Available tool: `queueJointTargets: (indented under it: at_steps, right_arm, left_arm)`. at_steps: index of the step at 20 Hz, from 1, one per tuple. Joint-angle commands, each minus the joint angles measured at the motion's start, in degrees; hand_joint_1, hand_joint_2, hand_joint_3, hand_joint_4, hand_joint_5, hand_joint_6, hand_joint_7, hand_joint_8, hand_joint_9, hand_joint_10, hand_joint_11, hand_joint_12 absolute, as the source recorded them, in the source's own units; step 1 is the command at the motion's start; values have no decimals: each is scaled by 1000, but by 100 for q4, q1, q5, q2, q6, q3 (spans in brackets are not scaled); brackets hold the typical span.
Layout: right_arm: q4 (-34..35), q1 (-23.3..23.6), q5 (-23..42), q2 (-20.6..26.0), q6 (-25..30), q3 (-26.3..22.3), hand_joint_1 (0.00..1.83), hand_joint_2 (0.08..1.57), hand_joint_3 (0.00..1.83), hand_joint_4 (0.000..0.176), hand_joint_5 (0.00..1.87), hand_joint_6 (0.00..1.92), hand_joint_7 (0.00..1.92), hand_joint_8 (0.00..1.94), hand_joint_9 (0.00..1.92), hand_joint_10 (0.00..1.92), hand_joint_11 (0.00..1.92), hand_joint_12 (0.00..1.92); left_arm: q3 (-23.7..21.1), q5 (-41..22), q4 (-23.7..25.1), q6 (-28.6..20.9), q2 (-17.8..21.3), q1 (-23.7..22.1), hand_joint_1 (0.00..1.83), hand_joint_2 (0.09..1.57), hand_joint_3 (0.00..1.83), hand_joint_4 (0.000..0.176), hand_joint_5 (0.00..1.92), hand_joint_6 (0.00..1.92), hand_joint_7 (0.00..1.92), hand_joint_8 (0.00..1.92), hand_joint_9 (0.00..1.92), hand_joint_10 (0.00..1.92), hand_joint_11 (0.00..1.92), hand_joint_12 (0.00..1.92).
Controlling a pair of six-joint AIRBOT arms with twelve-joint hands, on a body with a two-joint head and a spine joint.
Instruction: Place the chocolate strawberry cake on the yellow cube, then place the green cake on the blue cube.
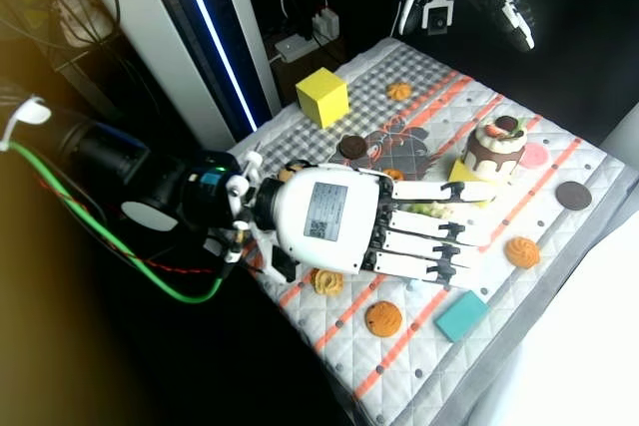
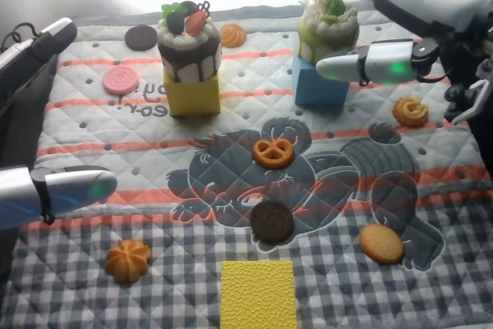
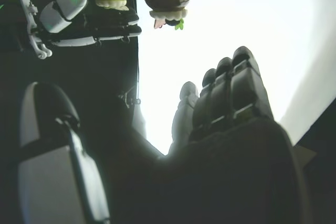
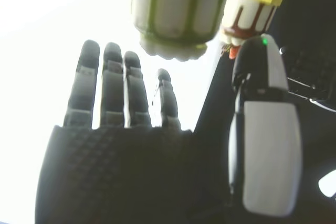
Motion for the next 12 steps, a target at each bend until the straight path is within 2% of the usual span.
queueJointTargets:
  at_steps: [1, 2, 3, 4, 7, 10, 11, 12]
  right_arm:
    - [132, 34, 983, 52, 16, -34, 648, 1052, 0, 174, 0, 0, 66, 2, 44, 3, 0, 28]
    - [170, -13, 1108, 104, 8, -91, 694, 1032, 0, 176, 6, 2, 61, 1, 31, 2, 35, 24]
    - [226, -92, 1291, 183, 6, -180, 687, 1037, 0, 171, 2, 0, 30, 0, 5, 0, 6, 4]
    - [273, -176, 1458, 255, 5, -264, 717, 1035, 0, 163, 0, 0, 5, 0, 0, 0, 0, 0]
    - [406, -547, 2092, 512, 5, -607, 653, 1009, 0, 175, 0, 0, 0, 0, 0, 0, 0, 0]
    - [501, -1111, 2920, 779, 6, -1034, 661, 1003, 0, 176, 0, 0, 0, 0, 0, 0, 0, 0]
    - [536, -1236, 3096, 821, 6, -1114, 672, 1022, 1, 176, 0, 0, 0, 0, 0, 0, 0, 0]
    - [595, -1509, 3472, 903, 75, -1261, 657, 1041, 8, 162, 0, 0, 0, 0, 0, 0, 0, 0]
  left_arm:
    - [75, -829, 80, -213, -11, -34, 821, 824, 17, 158, 15, 0, 0, 0, 0, 0, 0, 0]
    - [137, -858, 94, -398, -30, -34, 818, 814, 11, 172, 28, 6, 0, 0, 0, 0, 0, 0]
    - [222, -893, 125, -618, -57, -34, 814, 814, 11, 175, 30, 7, 0, 0, 0, 0, 0, 0]
    - [283, -916, 163, -771, -75, -36, 827, 816, 11, 176, 22, 3, 0, 0, 0, 0, 0, 0]
    - [431, -968, 306, -1217, -108, -71, 741, 828, 14, 176, 0, 0, 0, 0, 0, 0, 0, 0]
    - [426, -1151, 457, -1420, -106, -70, 634, 775, 0, 176, 0, 0, 0, 0, 0, 0, 0, 0]
    - [411, -1203, 488, -1445, -103, -67, 616, 771, 0, 157, 0, 0, 0, 0, 0, 0, 0, 0]
    - [394, -1323, 566, -1545, -97, -51, 566, 766, 0, 138, 0, 0, 0, 0, 0, 0, 0, 0]
